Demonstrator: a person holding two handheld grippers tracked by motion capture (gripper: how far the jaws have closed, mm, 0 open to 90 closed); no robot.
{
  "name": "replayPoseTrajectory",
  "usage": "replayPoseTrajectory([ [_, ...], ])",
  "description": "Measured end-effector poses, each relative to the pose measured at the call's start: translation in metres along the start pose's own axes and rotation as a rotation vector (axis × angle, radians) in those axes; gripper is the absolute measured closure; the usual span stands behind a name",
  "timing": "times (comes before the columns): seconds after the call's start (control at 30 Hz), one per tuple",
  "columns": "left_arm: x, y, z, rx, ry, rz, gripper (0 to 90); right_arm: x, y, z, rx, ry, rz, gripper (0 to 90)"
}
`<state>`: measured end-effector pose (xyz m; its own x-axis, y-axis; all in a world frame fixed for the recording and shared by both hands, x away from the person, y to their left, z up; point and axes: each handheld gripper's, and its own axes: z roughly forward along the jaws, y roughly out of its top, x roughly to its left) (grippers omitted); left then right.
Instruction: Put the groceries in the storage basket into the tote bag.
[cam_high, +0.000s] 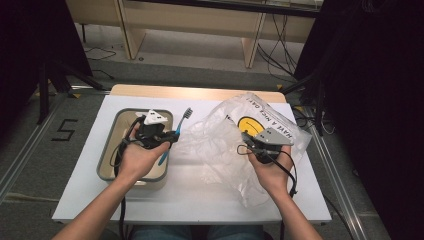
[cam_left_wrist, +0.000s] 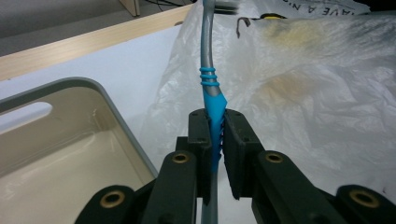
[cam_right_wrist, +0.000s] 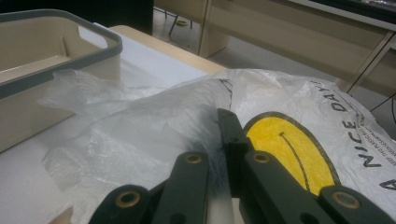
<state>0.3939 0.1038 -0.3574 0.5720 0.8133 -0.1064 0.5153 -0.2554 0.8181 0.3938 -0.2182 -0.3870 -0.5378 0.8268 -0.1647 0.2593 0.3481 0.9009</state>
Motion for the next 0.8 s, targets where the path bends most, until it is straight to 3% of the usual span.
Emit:
replayPoseTrajectory([
  [0.3,-0.014,-0.003,0.005,0.023,-0.029,0.037,81.2,0.000,0.000,0.000,-0.001,-0.002,0.002,90.0],
  [0.8,-0.024,-0.005,0.010,0.032,-0.042,0.052,81.3,-0.001,0.000,-0.001,-0.004,-0.001,0.001,90.0],
])
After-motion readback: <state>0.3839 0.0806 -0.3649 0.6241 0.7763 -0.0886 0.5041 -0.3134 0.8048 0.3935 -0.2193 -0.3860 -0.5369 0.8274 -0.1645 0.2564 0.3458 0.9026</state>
